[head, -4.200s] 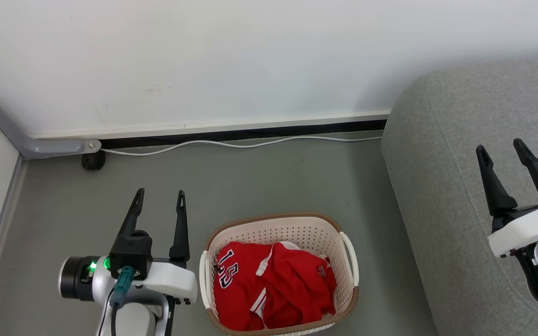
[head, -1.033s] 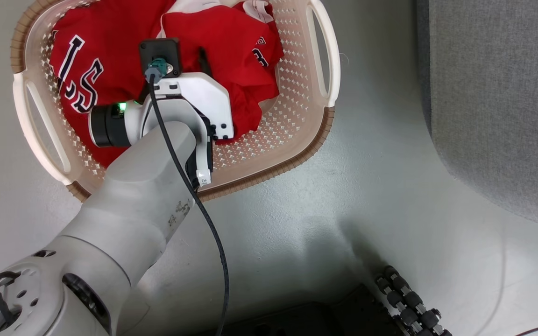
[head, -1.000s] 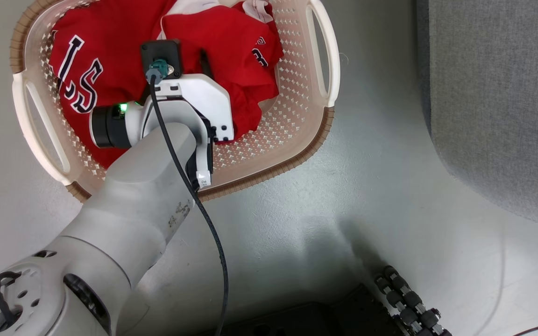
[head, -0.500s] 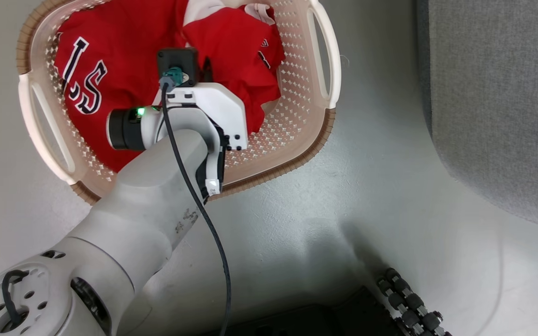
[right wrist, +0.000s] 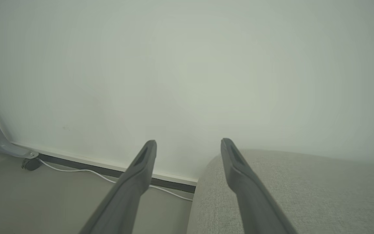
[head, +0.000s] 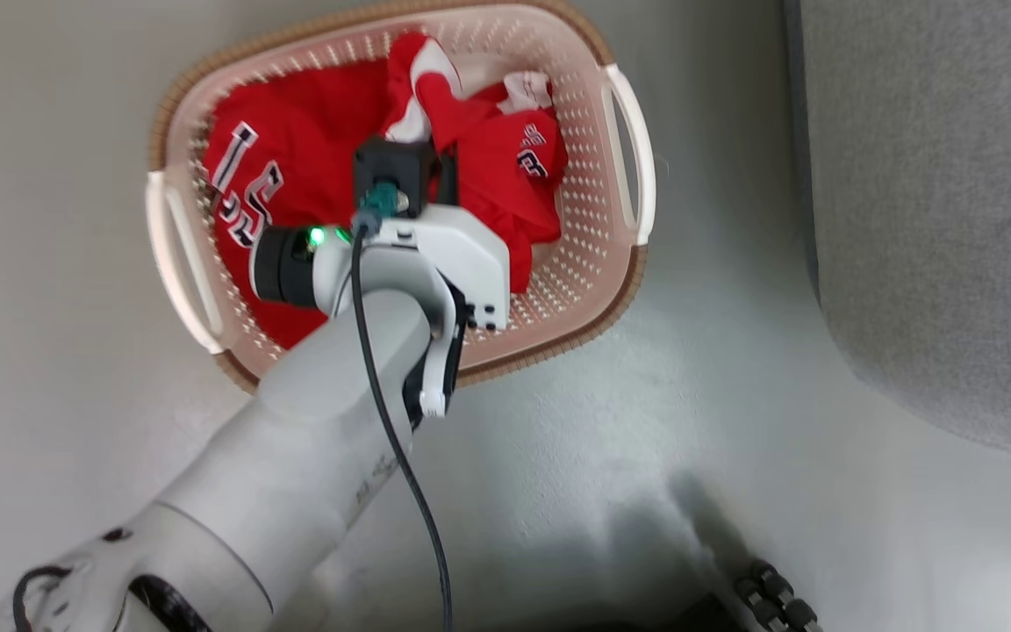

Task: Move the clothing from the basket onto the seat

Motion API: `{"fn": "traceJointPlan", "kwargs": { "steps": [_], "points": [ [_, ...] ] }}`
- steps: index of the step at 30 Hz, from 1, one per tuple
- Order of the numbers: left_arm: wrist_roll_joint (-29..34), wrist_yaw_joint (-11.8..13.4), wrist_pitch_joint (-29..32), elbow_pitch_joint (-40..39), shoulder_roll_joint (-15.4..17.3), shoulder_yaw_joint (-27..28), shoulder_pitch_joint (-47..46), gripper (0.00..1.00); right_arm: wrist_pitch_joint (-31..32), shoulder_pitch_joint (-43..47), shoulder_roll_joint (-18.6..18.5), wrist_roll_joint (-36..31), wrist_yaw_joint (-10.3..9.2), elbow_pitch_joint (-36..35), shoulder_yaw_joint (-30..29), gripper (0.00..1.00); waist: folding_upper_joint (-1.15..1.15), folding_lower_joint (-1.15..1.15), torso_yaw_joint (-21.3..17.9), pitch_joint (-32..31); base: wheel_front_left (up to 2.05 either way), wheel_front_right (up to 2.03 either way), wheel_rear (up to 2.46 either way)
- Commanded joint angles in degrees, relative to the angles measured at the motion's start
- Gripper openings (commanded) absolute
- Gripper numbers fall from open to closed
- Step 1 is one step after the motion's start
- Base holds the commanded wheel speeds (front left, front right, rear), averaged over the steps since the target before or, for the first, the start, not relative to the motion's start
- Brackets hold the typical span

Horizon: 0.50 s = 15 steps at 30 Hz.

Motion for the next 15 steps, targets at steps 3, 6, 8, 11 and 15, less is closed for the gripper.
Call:
{"fn": "traceJointPlan", "kwargs": {
  "steps": [3, 6, 8, 11, 15],
  "points": [
    [2.9, -0.3, -0.5, -2.7, -0.1, 2.9, 3.9, 0.0, -0.3, 3.9, -1.9, 0.0, 0.23, 0.0, 0.7, 1.0, 0.0, 0.0, 2.1, -5.3, 0.0, 0.0, 0.0],
    [6.0, -0.4, -0.5, -4.9, -0.1, 5.2, 7.2, 0.0, -0.3, 4.9, -1.7, -0.3, 0.23, 1.1, 1.9, 1.0, 0.0, 0.0, 2.8, -8.7, 0.0, 0.0, 0.0],
    [8.3, -0.8, -0.5, -5.9, -0.1, 6.6, 9.1, 0.0, -0.3, 5.7, -1.4, -0.5, 0.23, 1.8, 2.7, 1.0, 0.0, 0.0, 3.3, -11.0, 0.0, 0.0, 0.0],
    [11.5, -1.5, -0.5, -7.5, -0.1, 8.7, 12.1, 0.0, -0.3, 6.8, -0.7, -1.0, 0.23, 3.0, 4.2, 1.0, 0.0, 0.0, 4.0, -14.5, 0.0, 0.0, 0.0],
    [15.6, -2.0, -0.5, -10.5, -0.1, 11.7, 16.0, 0.0, -0.3, 8.2, 0.7, -1.8, 0.23, 4.9, 6.6, 1.0, 0.0, 0.0, 4.8, -19.3, 0.0, 0.0, 0.0]
  ]
}}
